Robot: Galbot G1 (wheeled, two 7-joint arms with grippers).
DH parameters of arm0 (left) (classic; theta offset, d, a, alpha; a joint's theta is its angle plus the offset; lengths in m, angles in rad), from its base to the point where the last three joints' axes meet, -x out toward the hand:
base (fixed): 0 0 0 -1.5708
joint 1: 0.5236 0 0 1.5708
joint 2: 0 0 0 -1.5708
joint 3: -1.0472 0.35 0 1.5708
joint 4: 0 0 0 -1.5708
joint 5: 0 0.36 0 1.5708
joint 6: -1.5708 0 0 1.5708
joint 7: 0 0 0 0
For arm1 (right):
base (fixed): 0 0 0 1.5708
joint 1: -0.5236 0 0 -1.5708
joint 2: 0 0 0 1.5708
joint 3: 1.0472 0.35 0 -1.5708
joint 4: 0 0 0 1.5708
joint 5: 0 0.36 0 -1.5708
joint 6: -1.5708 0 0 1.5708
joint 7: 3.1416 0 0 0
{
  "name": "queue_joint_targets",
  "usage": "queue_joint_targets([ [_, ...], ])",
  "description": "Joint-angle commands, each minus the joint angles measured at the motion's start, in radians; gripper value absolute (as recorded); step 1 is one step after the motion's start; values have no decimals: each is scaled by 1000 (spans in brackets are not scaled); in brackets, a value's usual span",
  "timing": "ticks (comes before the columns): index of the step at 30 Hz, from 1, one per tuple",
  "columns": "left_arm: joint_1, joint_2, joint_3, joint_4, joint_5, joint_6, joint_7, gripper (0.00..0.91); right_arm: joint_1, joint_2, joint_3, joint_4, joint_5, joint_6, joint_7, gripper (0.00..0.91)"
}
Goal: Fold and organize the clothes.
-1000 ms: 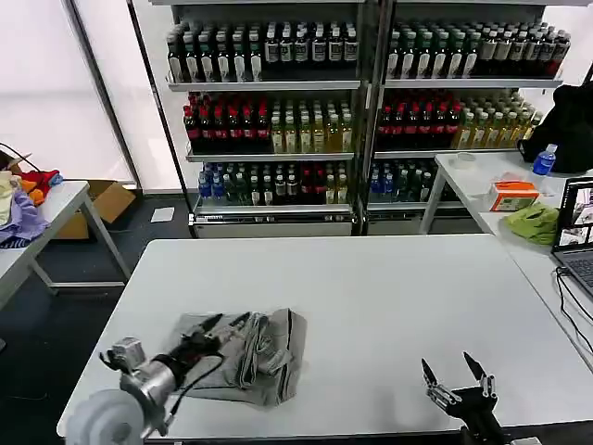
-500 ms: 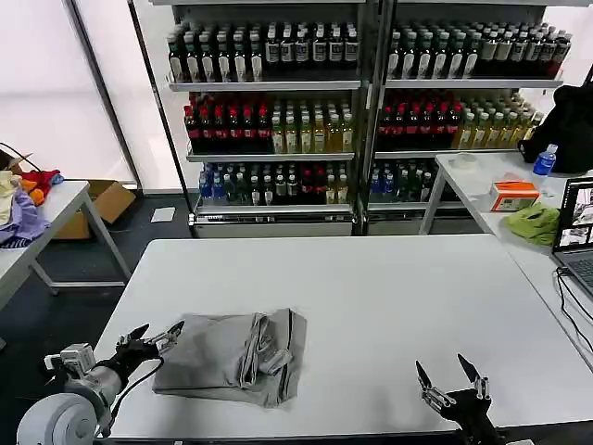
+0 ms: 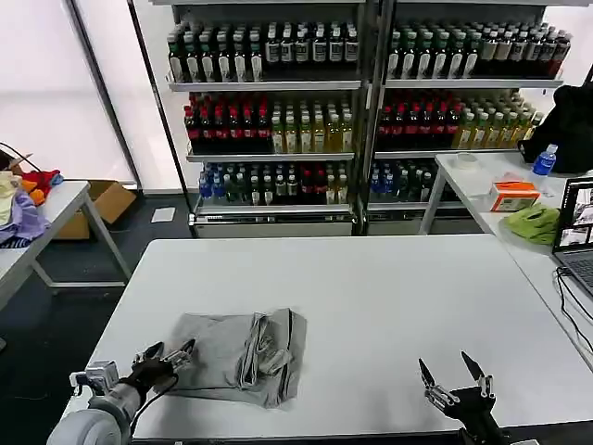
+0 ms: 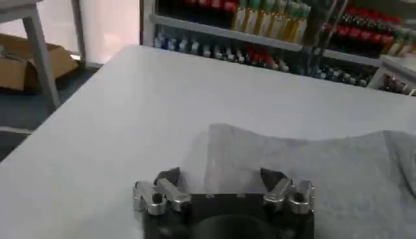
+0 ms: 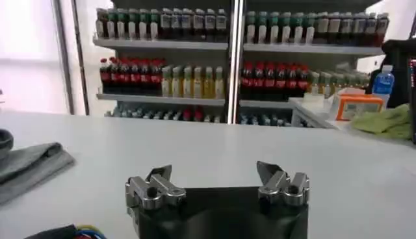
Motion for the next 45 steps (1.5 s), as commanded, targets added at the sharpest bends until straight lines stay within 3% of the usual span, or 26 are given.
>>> queue_joint_targets([
  [1,11,-78,44,-15,36,3,1,20,1,1,2,-1,0,0,1,907],
  [12,-6,-124,52,-9,16,-37,-29,20,2,-1,4,-13,2,4,3,907],
  [20,57,-163,-115,-89,-75,-89,-61,20,8,4,-2,-19,7,4,3,907],
  [26,59,-59,-405,-99,-246,-40,-70,20,23,1,-7,-23,9,1,2,907],
  [29,56,100,-550,-18,-293,-10,-35,20,27,-5,-17,-26,9,1,2,907],
  [32,53,213,-593,42,-322,3,-23,20,33,-9,-24,-30,9,2,3,907],
  [35,46,288,-593,55,-320,4,-21,20,35,-11,-27,-27,11,1,4,907],
  [38,33,318,-552,26,-313,4,-26,20,31,-8,-33,-24,9,6,5,907],
  [42,59,283,-442,-94,-277,5,-31,20,24,7,-37,-27,3,18,4,907],
  [45,46,234,-252,-202,-256,5,-124,20,2,15,-40,-22,1,27,6,907],
])
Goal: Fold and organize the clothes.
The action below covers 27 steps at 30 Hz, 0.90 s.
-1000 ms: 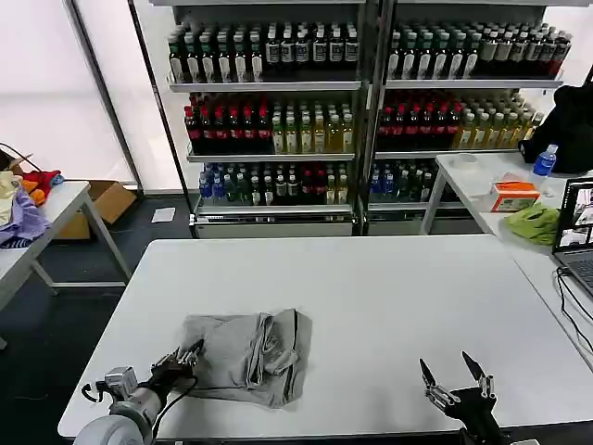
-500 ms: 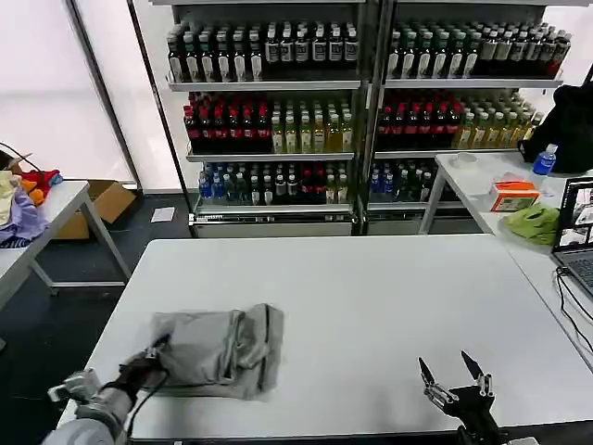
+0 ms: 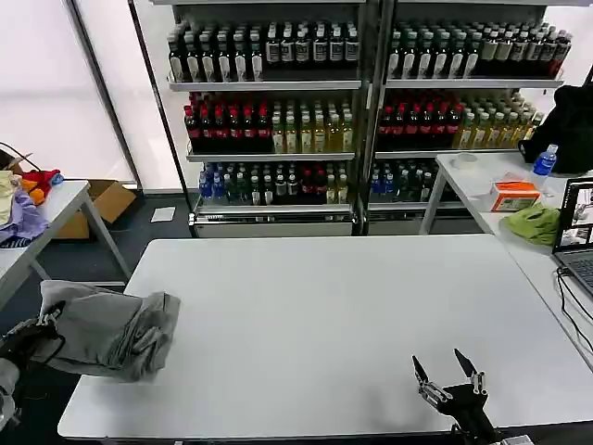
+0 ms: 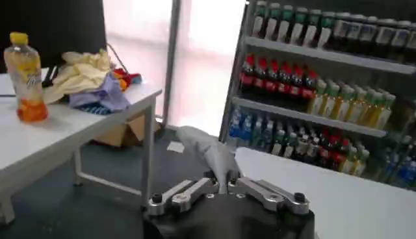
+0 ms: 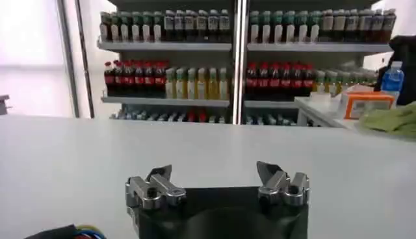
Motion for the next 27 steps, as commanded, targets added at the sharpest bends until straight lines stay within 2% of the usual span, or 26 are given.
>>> queue_joint_targets([
  [1,-10,49,261,-203,-4,12,-125,20,-30,17,-9,6,-7,20,1,907],
  [5,-86,-5,585,-274,40,12,-262,20,-49,45,-23,6,-24,34,1,907],
  [10,-287,-64,894,-218,17,12,-376,30,-74,66,-26,17,-32,40,1,907],
  [16,-428,-163,1064,-36,-37,12,-411,20,-91,77,-15,26,-34,36,3,907],
  [19,-484,-231,1093,43,-83,12,-434,60,-94,79,-18,34,-33,24,8,907],
  [20,-496,-248,1093,70,-105,12,-450,191,-91,79,-24,42,-31,1,17,907],
  [21,-501,-260,1084,80,-120,12,-452,736,-87,76,-28,53,-28,-16,30,907],
  [22,-505,-268,1075,84,-131,12,-449,907,-81,69,-36,65,-24,-55,43,907],
  [27,-494,-229,991,36,-196,11,-394,907,31,-7,-126,79,52,-216,130,907],
])
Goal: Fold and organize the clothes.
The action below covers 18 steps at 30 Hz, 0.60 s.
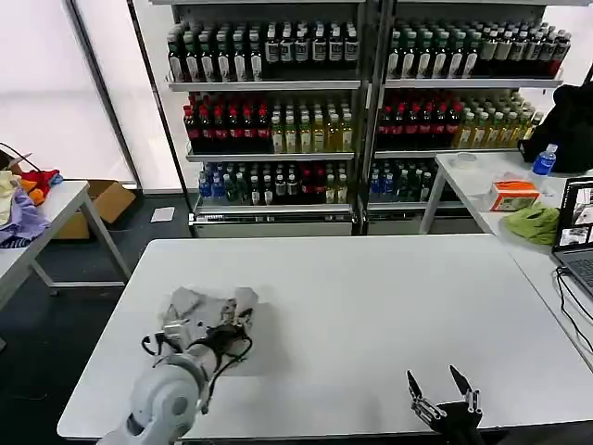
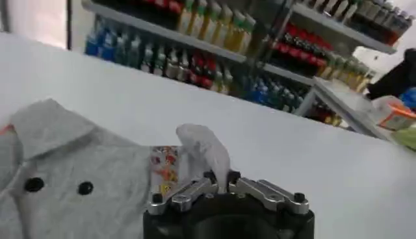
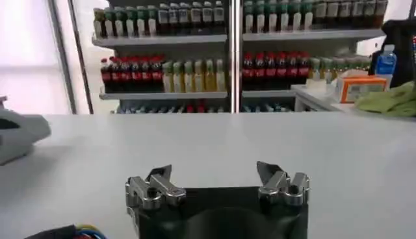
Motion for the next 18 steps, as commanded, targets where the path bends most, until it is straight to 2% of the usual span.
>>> queue_joint_targets([
  [1,-129,-59,108,58,-149,0,-15,907,128,-75,-112,26,73,-222,121,907],
  [5,-89,-2,25,-23,-207,-1,53,907,264,-108,-263,-31,98,-298,204,907],
  [9,-46,72,-107,-104,-250,-16,90,907,442,-160,-439,-71,214,-352,316,907],
  [11,-31,96,-170,-118,-247,-20,106,907,521,-167,-488,-92,249,-349,350,907],
  [13,-12,121,-264,-121,-230,-32,135,907,652,-164,-577,-166,340,-342,409,907],
  [18,30,152,-401,-114,-187,-35,167,907,861,-132,-729,-395,440,-310,408,907],
])
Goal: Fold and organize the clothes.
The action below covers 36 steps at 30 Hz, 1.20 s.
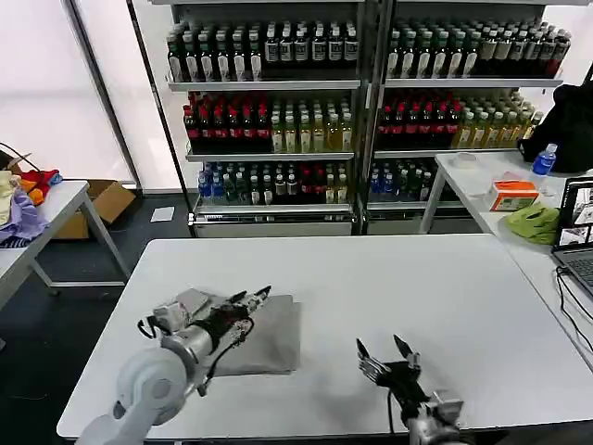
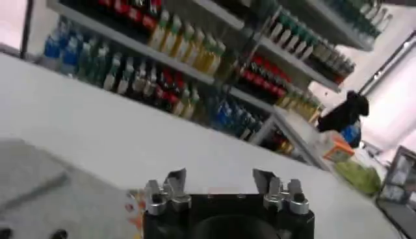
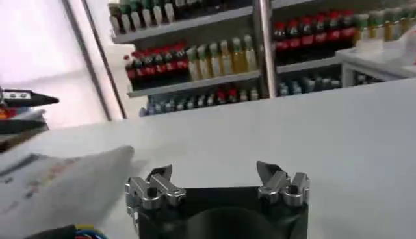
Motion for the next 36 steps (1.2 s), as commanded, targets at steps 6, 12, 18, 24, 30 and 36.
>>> queue_joint_targets([
  [6,139,87,-417,-83,-31,-45,108,907,619,0,-533,-425,337,-78,148,907],
  [12,188,50,-452,-106,-64,-45,101,907,645,6,-599,-475,412,-76,188,202],
  [18,206,31,-466,-115,-87,-38,91,907,633,14,-600,-458,415,-58,198,0],
  [24,187,29,-459,-108,-131,-32,57,907,620,-13,-586,-425,390,-52,197,0],
  [30,174,22,-445,-101,-161,-32,44,907,570,-46,-556,-386,346,-78,207,0],
  [36,147,0,-418,-79,-181,-37,16,907,511,-131,-507,-294,279,-114,197,0],
])
